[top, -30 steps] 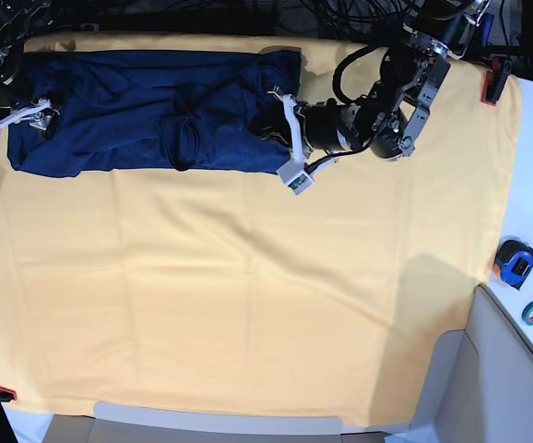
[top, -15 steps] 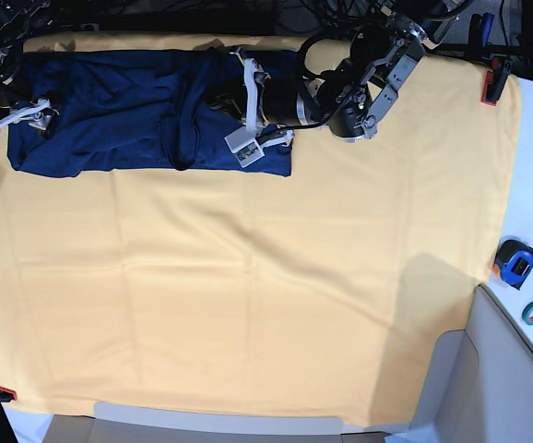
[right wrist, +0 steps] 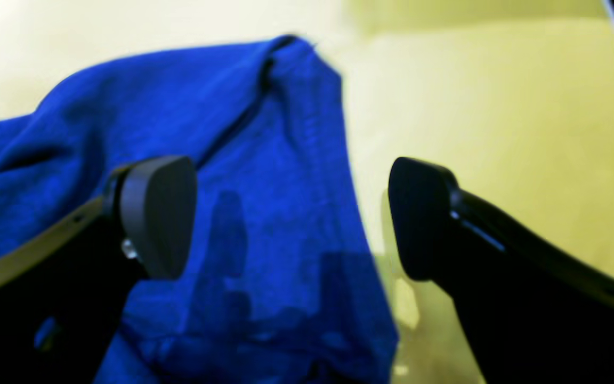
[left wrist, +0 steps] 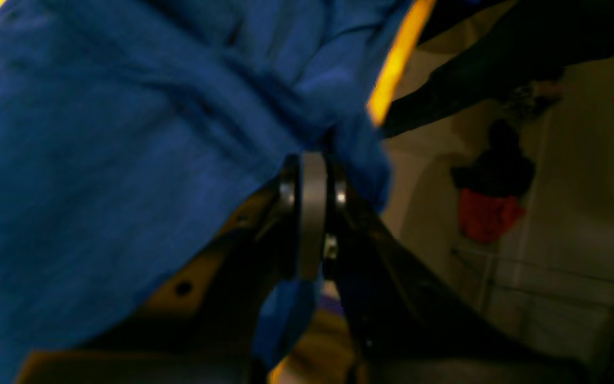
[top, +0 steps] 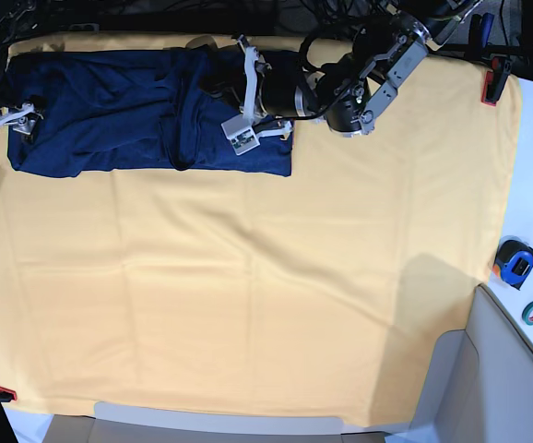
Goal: Fold the T-shirt properly
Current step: 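Lay the folded end onto the strip's middle and release with the left gripper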
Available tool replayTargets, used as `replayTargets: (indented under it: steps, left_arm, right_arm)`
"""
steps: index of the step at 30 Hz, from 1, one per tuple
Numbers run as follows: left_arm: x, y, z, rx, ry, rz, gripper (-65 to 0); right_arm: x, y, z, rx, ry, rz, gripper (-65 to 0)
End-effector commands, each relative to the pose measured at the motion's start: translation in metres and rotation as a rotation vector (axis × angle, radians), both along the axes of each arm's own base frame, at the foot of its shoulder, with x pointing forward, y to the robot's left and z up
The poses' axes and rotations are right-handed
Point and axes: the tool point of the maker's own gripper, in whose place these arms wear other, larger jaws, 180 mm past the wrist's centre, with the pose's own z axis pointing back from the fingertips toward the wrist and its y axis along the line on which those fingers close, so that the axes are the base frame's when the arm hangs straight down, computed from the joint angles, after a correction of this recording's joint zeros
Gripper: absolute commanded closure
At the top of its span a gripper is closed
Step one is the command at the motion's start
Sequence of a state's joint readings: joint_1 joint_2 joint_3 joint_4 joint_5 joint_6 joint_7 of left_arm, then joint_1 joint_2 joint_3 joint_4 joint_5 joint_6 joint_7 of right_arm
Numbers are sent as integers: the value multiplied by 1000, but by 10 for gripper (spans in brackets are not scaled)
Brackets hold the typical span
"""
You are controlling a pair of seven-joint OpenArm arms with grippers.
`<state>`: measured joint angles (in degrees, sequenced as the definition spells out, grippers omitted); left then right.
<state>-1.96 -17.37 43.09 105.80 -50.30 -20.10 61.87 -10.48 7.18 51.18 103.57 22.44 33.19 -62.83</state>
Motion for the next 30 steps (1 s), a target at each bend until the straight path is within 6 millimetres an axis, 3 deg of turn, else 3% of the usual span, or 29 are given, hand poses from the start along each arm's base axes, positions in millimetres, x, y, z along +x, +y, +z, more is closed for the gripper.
replayTargets:
  steps: [1, 7, 12, 24, 30]
  left_arm:
    - [9, 1, 10, -25, -32, 7, 0]
    - [37, 29, 8, 5, -49, 111, 0]
    - [41, 36, -7, 30, -9, 140, 0]
    - [36, 4, -26, 4, 81, 139, 0]
    - [33, -16, -30, 73, -13, 66, 0]
  right_arm:
    - [7, -6, 14, -33, -43, 11, -552]
    - [8, -11, 18, -49, -44, 13, -552]
    - [11, -9, 19, -45, -49, 17, -552]
    - [11, -5, 15, -32, -48, 14, -552]
    - [10, -4, 15, -31, -46, 15, -552]
